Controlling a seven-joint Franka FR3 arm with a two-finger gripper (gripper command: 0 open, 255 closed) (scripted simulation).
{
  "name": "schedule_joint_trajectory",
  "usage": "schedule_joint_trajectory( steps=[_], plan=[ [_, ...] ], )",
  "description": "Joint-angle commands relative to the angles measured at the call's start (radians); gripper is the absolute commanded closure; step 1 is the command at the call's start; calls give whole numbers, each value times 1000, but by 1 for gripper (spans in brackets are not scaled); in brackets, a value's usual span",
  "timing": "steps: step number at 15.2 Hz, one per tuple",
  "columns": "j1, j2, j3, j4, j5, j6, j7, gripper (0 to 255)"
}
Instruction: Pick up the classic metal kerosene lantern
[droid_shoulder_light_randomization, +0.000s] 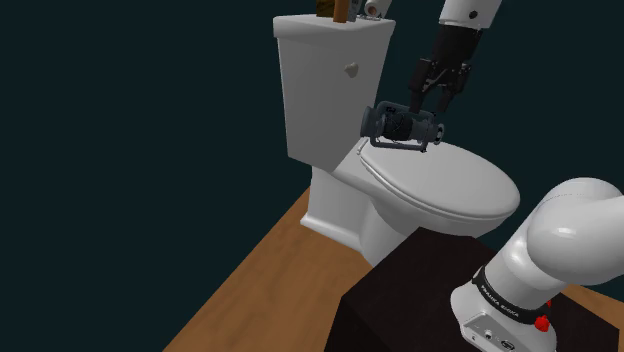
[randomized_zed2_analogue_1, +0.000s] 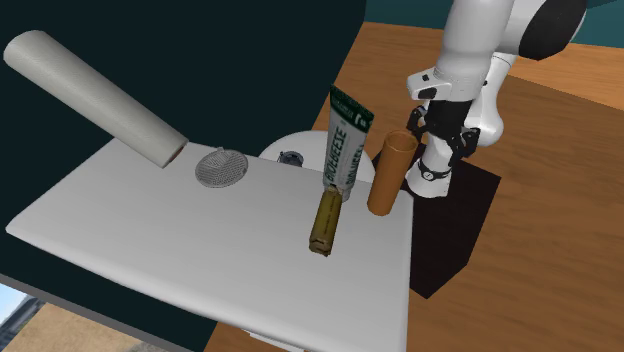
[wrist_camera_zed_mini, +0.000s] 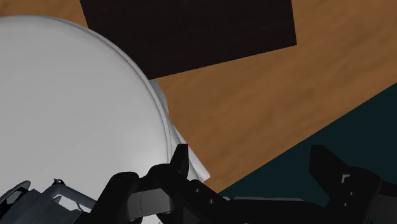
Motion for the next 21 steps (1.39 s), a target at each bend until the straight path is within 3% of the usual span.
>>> schedule_joint_trajectory(
  steps=[1,12,17,21],
  plan=[
    [0,0,0,0,0,0,0,0],
    [-9,153,-292,44,-133,122,-467,0],
    [13,296,-425,134,-135,178,-688,0],
    [39,442,-530,235,-92,211,-876,0]
  ],
)
